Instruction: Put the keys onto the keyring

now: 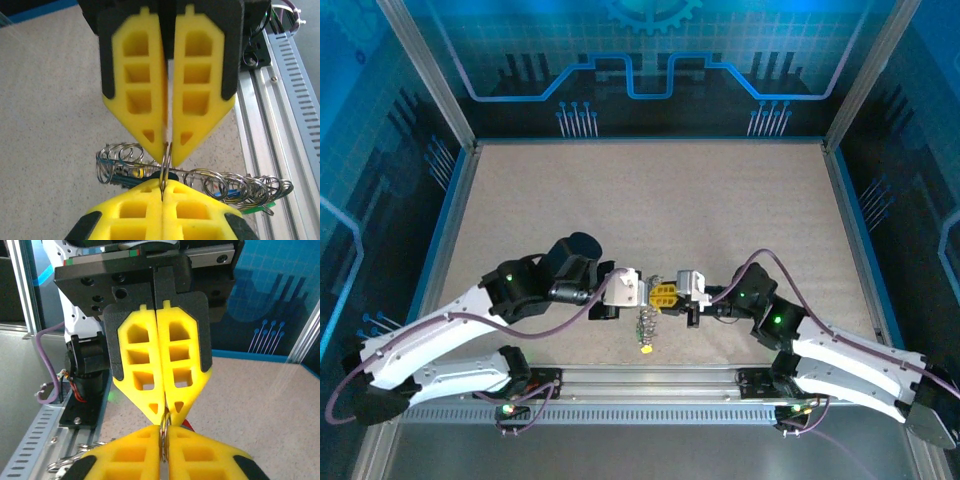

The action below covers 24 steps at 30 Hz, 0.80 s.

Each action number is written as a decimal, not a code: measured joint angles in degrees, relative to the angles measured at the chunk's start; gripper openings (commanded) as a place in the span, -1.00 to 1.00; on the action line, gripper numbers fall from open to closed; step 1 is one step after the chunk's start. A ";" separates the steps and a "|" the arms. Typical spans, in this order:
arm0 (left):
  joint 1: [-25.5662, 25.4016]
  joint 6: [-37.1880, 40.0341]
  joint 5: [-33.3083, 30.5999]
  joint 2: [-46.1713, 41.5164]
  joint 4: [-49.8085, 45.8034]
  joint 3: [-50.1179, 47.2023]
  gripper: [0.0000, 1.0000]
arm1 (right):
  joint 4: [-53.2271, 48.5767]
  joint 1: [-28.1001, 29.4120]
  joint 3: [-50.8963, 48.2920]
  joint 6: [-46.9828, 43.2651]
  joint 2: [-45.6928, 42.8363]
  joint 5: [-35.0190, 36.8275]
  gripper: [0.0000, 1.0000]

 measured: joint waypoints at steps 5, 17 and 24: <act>0.00 1.55 -1.16 2.95 -5.75 4.83 -1.00 | -8.57 -1.22 5.05 -3.43 -0.11 -0.76 -0.44; 0.00 4.11 -4.52 9.05 -13.99 12.61 -1.00 | -19.32 -1.73 11.65 -3.69 6.03 -0.28 -0.57; 0.00 4.09 -4.57 9.33 -14.80 12.63 -1.00 | -18.45 -1.64 11.69 -1.66 7.85 -0.35 -0.75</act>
